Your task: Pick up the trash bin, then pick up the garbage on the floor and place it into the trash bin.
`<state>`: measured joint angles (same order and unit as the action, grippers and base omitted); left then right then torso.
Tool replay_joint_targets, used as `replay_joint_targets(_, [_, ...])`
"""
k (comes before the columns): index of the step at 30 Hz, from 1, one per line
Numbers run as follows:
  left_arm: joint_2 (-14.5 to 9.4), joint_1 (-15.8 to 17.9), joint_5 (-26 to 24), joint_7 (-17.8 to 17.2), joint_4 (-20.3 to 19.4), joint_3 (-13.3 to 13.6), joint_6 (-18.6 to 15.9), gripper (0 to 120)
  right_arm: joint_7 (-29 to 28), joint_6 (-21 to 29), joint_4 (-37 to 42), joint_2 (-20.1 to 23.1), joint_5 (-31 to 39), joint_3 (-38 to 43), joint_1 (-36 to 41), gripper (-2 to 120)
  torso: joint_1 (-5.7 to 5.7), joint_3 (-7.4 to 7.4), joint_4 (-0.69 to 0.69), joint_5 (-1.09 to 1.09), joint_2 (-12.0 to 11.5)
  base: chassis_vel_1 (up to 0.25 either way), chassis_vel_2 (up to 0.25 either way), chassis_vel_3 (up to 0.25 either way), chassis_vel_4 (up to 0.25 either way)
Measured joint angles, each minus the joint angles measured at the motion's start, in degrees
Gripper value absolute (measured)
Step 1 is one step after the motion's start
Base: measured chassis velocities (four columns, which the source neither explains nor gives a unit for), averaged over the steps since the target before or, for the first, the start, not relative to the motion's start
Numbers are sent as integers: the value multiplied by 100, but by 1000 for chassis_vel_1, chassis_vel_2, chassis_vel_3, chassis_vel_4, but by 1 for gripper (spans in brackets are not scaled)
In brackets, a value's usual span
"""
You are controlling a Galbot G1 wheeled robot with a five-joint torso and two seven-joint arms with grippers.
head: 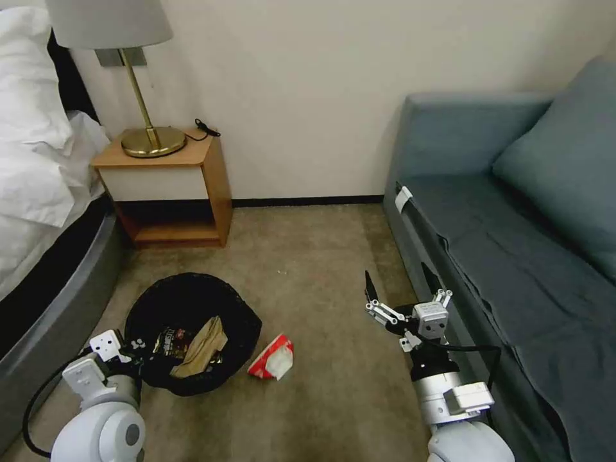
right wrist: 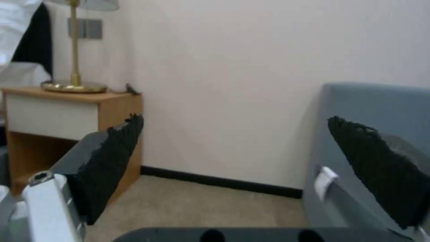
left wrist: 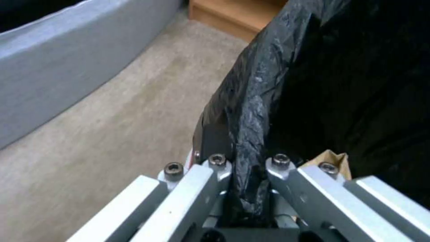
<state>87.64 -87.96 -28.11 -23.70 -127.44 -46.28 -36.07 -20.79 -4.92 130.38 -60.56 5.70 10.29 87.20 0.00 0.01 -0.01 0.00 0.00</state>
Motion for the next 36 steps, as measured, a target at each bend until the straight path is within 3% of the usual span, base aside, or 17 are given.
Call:
replay_joint_targets(4, [1, 15, 0, 0, 14, 0, 2, 3, 164, 43, -116, 249, 275, -144, -352, 100, 0, 0, 0, 0, 0, -156, 151, 114, -148])
replay_joint_targets(11, [-13, 24, 1, -1, 27, 5, 2, 3, 728, 70, -877, 1093, 1119, -1100, -2059, 100, 0, -1, 1, 1, 0, -2, -1, -4, 3])
replay_joint_targets(13, [-14, 25, 4, -1, 31, 3, 2, 3, 1044, 24, -1401, 1428, 1494, -1760, -3056, 100, 0, -1, 2, -1, 0, 20, -11, -27, 22])
replay_joint_targets(14, [-14, 25, 4, -1, 31, 3, 2, 3, 1044, 24, -1401, 1428, 1494, -1760, -3056, 100, 0, -1, 2, -1, 0, 0, 0, 0, 0])
replay_joint_targets(16, [-6, 26, 10, -1, 44, -22, 2, 3, 1327, -150, -2253, 1608, 1908, -3172, -4729, 100, 0, 0, 3, 0, 0, 0, 0, 0, 0])
replay_joint_targets(23, [9, 23, 29, 0, 53, -81, 2, 3, 1739, -129, -3495, 1234, 2390, -5664, -7038, 100, 0, 0, 2, -3, 0, 0, 0, 0, 0])
replay_joint_targets(25, [11, 23, 29, 1, 52, -82, 2, 3, 1824, -124, -3630, 1187, 2438, -5962, -7297, 100, 0, 0, 3, -3, 0, 0, 0, 0, 0])
replay_joint_targets(29, [34, 5, 50, 1, 46, -94, 6, 3, 2917, -114, -4365, 961, 2473, -7179, -8276, 100, 0, 0, 1, -1, -1, 0, 0, 0, 0])
replay_joint_targets(36, [68, -21, 82, 1, 5, -92, 19, 3, 4075, -544, -5157, 606, 2440, -8198, -8966, 100, 0, -1, 1, -1, 0, 0, 0, 0, 0])
